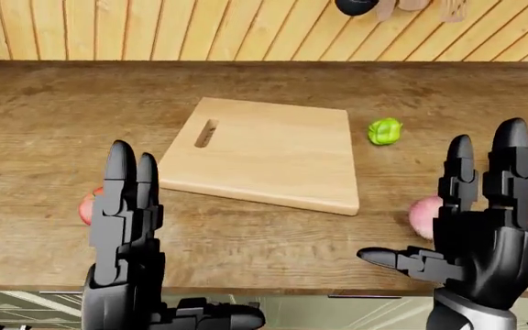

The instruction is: Place the avocado, onion, tomato and bell pepper on the cutting board.

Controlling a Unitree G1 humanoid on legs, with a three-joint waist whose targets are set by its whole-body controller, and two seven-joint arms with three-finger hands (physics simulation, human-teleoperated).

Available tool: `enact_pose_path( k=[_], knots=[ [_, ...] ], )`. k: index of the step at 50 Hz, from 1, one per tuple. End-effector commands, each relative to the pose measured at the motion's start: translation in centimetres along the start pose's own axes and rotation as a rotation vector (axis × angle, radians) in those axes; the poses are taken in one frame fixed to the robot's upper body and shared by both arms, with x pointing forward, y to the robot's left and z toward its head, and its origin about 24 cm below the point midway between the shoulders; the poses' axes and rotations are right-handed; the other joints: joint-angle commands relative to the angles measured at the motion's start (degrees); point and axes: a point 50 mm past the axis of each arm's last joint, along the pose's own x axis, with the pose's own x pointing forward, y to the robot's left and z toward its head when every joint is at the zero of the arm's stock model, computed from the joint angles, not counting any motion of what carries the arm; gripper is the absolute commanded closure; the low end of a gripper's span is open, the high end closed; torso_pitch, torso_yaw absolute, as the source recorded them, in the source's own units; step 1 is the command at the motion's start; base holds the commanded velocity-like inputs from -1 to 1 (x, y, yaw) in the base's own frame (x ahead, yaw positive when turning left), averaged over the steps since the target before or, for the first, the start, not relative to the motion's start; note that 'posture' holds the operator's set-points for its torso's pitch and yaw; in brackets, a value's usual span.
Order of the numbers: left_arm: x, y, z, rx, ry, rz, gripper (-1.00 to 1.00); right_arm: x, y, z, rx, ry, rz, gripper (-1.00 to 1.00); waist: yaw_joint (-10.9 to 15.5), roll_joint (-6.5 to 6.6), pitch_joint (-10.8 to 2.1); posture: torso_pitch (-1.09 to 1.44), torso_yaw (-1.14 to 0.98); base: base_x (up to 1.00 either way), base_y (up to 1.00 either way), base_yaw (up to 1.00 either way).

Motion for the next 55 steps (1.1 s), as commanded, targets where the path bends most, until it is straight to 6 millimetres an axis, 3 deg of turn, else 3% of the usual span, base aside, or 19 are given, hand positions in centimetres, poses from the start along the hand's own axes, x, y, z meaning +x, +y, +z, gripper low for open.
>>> enact_pose_path(
  k=[1,13,15,21,28,42,55],
  knots=[
    [0.2,0.2,1.1,-0.003,-0.06,0.01,-1.0,0.2,0.2,1.2,0.007,-0.07,0.008,-1.0,0.0,-0.12,-0.53,0.0,0.0,0.0,0.0,0.0],
    [0.1,0.2,1.0,-0.002,-0.059,0.008,-1.0,0.1,0.1,1.3,0.01,-0.074,0.004,-1.0,-0.2,-0.14,0.03,0.0,0.0,0.0,0.0,0.0],
    [0.1,0.2,1.0,-0.002,-0.059,0.007,-1.0,0.0,0.0,1.7,0.021,-0.093,0.003,-1.0,-0.2,-0.16,0.07,0.0,0.0,0.0,0.0,0.0],
    [0.1,0.2,1.0,-0.001,-0.059,0.009,-1.0,-0.1,-0.1,5.7,-0.023,-0.208,0.001,-1.0,0.1,-0.24,0.04,0.0,0.0,0.0,0.0,0.0],
    [0.1,0.1,1.0,0.0,-0.059,0.008,-1.0,0.7,-0.9,6.0,-0.104,-0.236,-0.045,-1.0,0.0,-0.5,-0.08,0.0,0.0,0.0,0.0,0.0],
    [0.2,0.1,1.0,0.0,-0.058,0.009,-1.0,3.3,-4.1,3.5,-0.221,-0.091,-0.246,-1.0,0.2,-0.75,-0.29,0.0,0.0,0.0,0.0,0.0],
    [0.2,0.1,0.9,0.002,-0.055,0.009,-1.0,3.7,-4.1,0.0,-0.293,0.091,-0.224,-1.0,0.1,-0.57,-0.48,0.0,0.0,0.0,0.0,0.0]
  ],
)
